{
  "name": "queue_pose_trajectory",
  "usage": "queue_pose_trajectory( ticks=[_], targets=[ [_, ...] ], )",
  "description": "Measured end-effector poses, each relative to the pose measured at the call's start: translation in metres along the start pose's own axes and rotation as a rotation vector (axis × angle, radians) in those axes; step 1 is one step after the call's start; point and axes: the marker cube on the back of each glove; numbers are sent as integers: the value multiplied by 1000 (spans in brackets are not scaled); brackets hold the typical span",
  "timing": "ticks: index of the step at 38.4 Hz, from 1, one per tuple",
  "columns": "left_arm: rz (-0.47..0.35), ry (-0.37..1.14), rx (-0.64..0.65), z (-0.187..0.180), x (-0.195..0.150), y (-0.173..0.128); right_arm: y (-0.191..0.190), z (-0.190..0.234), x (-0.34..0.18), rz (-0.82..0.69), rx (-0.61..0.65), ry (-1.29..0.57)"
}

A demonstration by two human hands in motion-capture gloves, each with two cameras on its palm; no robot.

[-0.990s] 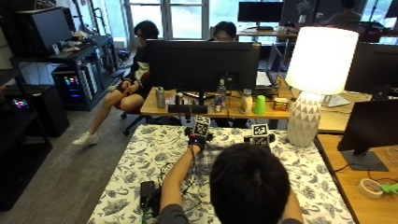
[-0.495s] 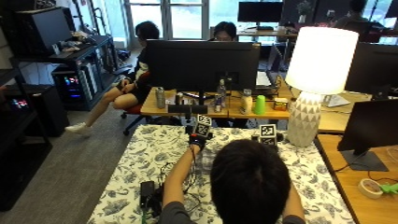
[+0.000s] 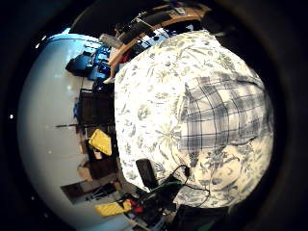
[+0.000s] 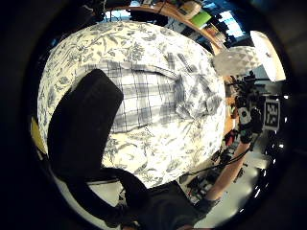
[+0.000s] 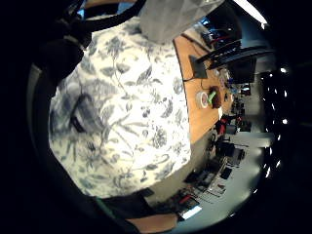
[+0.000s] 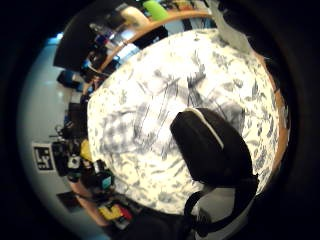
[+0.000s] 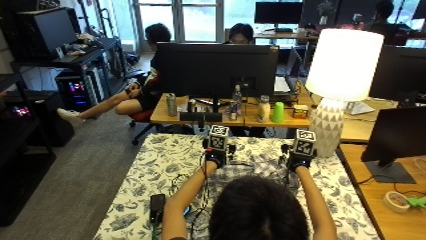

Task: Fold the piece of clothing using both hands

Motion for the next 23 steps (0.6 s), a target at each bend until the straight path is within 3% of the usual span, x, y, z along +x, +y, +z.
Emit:
queue_pose_trajectory(
  ticks=[5, 9, 15, 17, 21, 23],
  targets=[
    [68, 82, -89, 14, 14, 21, 38, 9, 5, 85, -311, -81],
    [66, 117, -124, 45, 21, 23, 55, 33, 6, 140, -479, -143],
    [22, 90, -347, 90, 27, 36, 69, 73, 19, 390, -685, 15],
    [-3, 80, -392, 100, 27, 37, 69, 82, 19, 392, -686, 7],
    [-74, 47, -453, 126, 25, 32, 56, 104, 14, 306, -563, -68],
    [-98, 39, -476, 137, 25, 30, 58, 111, 12, 330, -597, -59]
  ],
)
